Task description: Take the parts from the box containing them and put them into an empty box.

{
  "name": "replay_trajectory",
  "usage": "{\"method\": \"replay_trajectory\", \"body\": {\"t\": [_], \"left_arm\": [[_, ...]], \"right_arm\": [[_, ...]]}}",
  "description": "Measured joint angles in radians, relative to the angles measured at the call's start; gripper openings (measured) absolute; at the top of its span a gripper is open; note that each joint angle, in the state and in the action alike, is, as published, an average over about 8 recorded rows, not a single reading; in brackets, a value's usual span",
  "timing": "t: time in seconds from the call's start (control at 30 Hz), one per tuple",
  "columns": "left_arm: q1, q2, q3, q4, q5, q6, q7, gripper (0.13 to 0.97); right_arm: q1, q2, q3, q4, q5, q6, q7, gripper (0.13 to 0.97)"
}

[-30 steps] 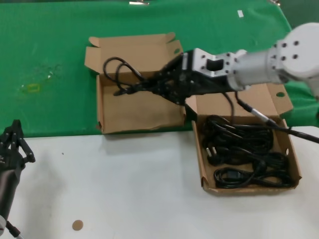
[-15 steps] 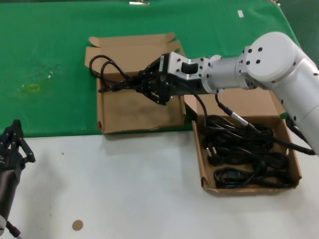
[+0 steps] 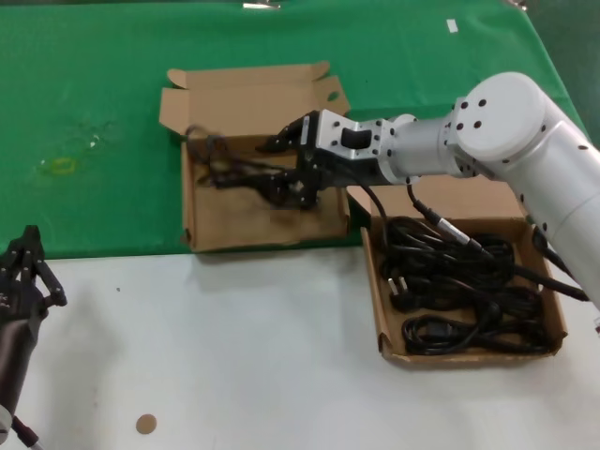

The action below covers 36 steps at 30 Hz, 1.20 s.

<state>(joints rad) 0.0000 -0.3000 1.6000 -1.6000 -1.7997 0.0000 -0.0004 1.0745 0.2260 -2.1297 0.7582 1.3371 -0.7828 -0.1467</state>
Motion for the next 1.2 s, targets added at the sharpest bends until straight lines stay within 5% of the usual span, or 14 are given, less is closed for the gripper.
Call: {"method": "replay_trajectory", "body": {"t": [0.3, 0.57, 0.7, 1.2], "left_arm": [[0.000, 0.000, 0.000, 0.000, 0.000, 0.000, 0.000, 0.144], [0.000, 0.000, 0.000, 0.000, 0.000, 0.000, 0.000, 0.144], [0.000, 0.000, 0.000, 0.000, 0.000, 0.000, 0.000, 0.144], [0.000, 0.000, 0.000, 0.000, 0.000, 0.000, 0.000, 0.242]], "right_arm": [[0.008, 0.000, 0.006, -0.042, 0.007, 0.008, -0.036, 0.356], [-0.014, 0.028, 0.022, -0.001, 0.021, 0.008, -0.024, 0.529], [-0.023, 0.034, 0.026, 0.014, 0.025, 0.010, -0.017, 0.529], [-0.170, 0.040, 0.097, 0.130, 0.086, 0.118, 0.006, 0.847]]}}
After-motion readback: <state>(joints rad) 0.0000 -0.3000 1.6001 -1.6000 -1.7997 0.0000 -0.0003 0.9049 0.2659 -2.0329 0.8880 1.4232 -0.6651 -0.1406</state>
